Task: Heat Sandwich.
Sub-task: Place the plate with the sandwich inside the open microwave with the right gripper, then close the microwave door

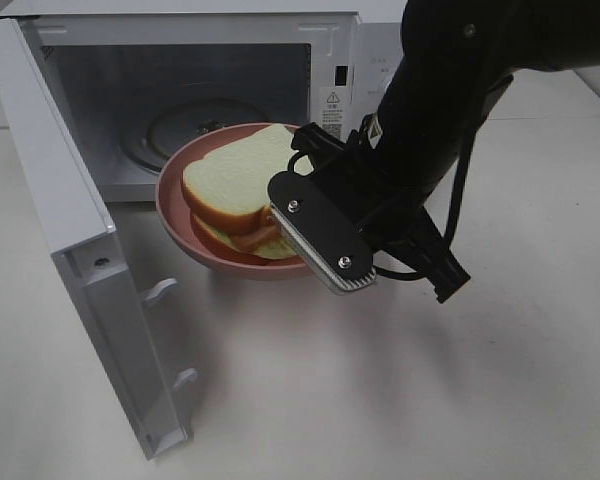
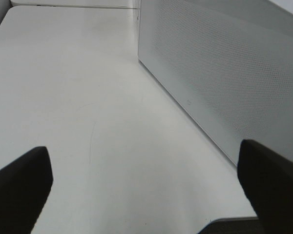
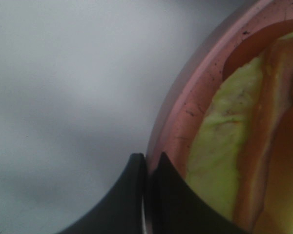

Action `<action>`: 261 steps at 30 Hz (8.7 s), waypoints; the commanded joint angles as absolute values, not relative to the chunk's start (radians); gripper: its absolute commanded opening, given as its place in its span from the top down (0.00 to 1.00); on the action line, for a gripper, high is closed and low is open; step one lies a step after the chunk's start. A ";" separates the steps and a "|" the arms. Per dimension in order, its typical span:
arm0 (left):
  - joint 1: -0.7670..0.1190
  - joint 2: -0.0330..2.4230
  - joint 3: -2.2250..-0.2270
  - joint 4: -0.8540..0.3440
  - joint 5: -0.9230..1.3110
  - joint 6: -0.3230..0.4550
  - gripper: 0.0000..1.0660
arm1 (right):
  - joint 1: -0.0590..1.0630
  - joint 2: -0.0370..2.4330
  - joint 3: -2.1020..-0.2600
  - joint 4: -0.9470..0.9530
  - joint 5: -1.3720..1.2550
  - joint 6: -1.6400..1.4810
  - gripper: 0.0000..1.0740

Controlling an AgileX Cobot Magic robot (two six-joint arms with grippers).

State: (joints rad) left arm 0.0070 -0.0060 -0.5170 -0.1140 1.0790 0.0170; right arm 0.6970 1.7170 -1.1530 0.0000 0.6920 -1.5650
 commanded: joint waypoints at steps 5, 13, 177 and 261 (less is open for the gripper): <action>0.002 -0.025 -0.514 -0.117 1.069 0.016 0.08 | 0.700 1.756 -1.217 0.000 0.679 -1.573 1.00; 0.002 -0.025 -0.514 -0.117 1.069 0.016 0.08 | 0.700 1.800 -1.274 0.000 0.684 -1.570 1.00; 0.002 -0.025 -0.514 -0.117 1.069 0.016 0.08 | 0.677 2.301 -1.939 -0.079 0.637 -1.023 0.33; 0.002 -0.025 -0.514 -0.117 1.069 0.016 0.08 | 0.677 0.943 -0.759 -0.018 0.675 -0.085 0.33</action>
